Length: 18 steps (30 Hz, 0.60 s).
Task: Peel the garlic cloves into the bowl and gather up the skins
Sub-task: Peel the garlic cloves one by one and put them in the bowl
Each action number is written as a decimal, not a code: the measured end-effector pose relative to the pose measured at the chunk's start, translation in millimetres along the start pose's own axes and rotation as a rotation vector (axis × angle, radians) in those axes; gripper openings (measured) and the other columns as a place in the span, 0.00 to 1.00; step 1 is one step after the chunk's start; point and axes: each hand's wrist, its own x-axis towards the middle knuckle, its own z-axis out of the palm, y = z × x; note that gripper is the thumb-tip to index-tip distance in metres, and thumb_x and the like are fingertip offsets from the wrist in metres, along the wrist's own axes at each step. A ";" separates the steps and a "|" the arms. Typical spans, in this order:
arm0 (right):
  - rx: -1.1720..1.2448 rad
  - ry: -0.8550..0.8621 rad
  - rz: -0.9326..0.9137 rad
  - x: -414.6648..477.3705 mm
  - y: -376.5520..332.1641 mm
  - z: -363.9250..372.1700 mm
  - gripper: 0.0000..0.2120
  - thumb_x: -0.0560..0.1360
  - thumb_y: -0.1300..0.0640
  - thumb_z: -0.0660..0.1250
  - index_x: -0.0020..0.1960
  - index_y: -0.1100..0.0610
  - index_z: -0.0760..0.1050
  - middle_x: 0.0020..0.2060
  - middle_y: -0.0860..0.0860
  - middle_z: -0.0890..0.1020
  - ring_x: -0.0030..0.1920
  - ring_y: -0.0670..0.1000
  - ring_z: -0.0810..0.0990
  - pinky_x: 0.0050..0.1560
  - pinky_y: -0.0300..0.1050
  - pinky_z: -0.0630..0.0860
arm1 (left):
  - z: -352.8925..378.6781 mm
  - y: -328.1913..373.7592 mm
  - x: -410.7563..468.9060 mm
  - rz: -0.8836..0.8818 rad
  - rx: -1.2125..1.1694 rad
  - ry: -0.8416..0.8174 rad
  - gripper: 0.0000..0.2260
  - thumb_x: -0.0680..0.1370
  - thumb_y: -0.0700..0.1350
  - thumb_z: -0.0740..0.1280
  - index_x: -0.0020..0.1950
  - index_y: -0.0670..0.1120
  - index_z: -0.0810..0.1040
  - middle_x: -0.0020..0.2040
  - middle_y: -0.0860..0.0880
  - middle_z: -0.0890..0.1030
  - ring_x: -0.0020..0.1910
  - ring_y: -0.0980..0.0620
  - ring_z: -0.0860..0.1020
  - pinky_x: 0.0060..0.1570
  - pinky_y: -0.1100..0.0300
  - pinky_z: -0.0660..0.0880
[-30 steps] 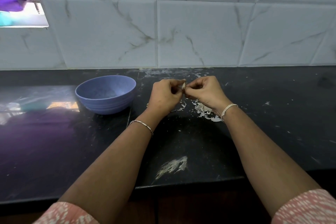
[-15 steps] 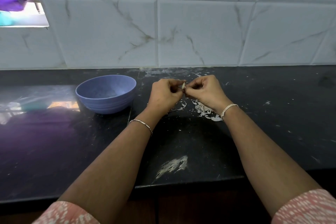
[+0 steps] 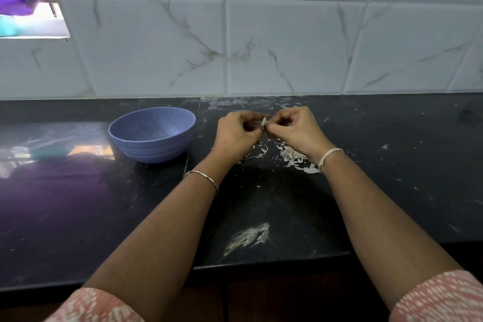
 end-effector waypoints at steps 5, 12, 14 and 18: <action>0.003 0.029 -0.007 0.4 0.7 -0.2 0.06 0.70 0.61 0.74 0.35 0.56 0.82 0.32 0.52 0.83 0.35 0.47 0.80 0.43 0.47 0.79 | 3.3 -0.1 0.8 0.003 -0.007 0.012 0.12 0.74 0.37 0.69 0.55 0.48 0.84 0.41 0.46 0.85 0.40 0.49 0.84 0.50 0.52 0.81; 0.086 0.048 0.027 -1.4 -2.0 2.2 0.06 0.71 0.61 0.75 0.37 0.54 0.82 0.34 0.51 0.84 0.36 0.46 0.81 0.45 0.45 0.79 | 4.6 -1.1 3.3 -0.067 -0.107 0.021 0.11 0.74 0.36 0.69 0.47 0.52 0.83 0.36 0.49 0.82 0.40 0.44 0.84 0.46 0.48 0.83; 0.124 0.038 0.033 -2.5 -3.5 1.7 0.06 0.71 0.62 0.75 0.37 0.55 0.82 0.34 0.50 0.83 0.36 0.46 0.80 0.44 0.43 0.78 | 4.7 -1.9 3.9 -0.080 -0.141 0.003 0.11 0.74 0.36 0.69 0.48 0.53 0.83 0.37 0.48 0.81 0.42 0.43 0.84 0.45 0.48 0.83; 0.229 0.038 0.057 -2.5 -2.4 0.7 0.05 0.70 0.66 0.76 0.40 0.60 0.80 0.35 0.51 0.82 0.34 0.42 0.78 0.40 0.36 0.75 | 4.3 -0.1 2.8 -0.143 -0.269 -0.069 0.12 0.76 0.34 0.68 0.57 0.44 0.82 0.48 0.42 0.84 0.43 0.47 0.83 0.41 0.55 0.82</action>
